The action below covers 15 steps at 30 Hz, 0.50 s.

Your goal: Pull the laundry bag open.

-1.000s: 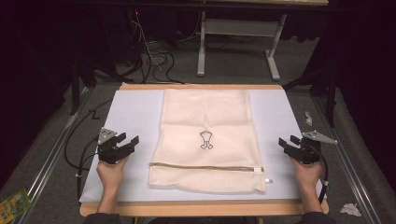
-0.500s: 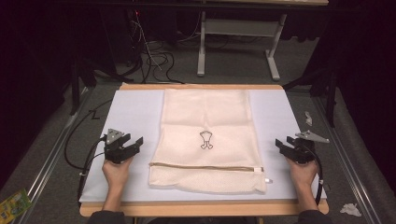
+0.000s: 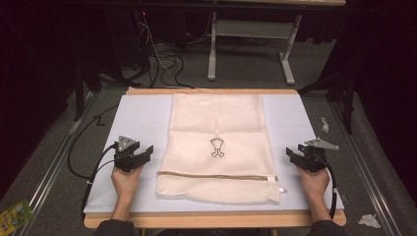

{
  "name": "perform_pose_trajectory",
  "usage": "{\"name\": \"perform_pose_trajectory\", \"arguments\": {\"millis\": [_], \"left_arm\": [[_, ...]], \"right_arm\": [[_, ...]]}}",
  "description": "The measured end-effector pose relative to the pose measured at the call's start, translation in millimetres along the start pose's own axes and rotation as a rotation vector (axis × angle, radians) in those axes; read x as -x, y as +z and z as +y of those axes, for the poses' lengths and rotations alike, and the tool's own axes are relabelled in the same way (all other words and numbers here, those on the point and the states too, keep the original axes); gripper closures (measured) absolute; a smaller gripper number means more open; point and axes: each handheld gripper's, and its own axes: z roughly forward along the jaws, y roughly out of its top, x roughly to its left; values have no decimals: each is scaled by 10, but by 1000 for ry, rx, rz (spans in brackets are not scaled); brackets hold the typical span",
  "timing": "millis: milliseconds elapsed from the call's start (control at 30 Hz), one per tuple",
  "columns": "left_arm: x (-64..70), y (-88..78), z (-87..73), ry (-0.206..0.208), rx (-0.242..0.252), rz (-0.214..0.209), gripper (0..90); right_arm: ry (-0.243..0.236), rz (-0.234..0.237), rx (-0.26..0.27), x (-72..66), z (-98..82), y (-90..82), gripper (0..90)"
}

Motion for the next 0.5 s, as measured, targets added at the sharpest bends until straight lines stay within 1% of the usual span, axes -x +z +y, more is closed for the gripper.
{"name": "perform_pose_trajectory", "arguments": {"millis": [67, 167, 367, 467, 500], "left_arm": [[-21, 14, -10, -22, 10, -5, 404], [-41, 45, -20, -39, 9, 8, 403], [-31, 85, -37, -30, 3, 19, 404], [-33, 84, -35, -34, 5, 23, 404], [-32, 83, -36, -34, 3, 22, 404]], "right_arm": [[-8, -6, 1, -11, 2, 6, 455], [-4, -3, 6, -9, 4, 3, 454], [-1, -5, -1, -12, 0, 11, 455], [20, -1, -11, 2, -1, 16, 454], [26, -1, -8, 9, -3, 20, 453]]}}
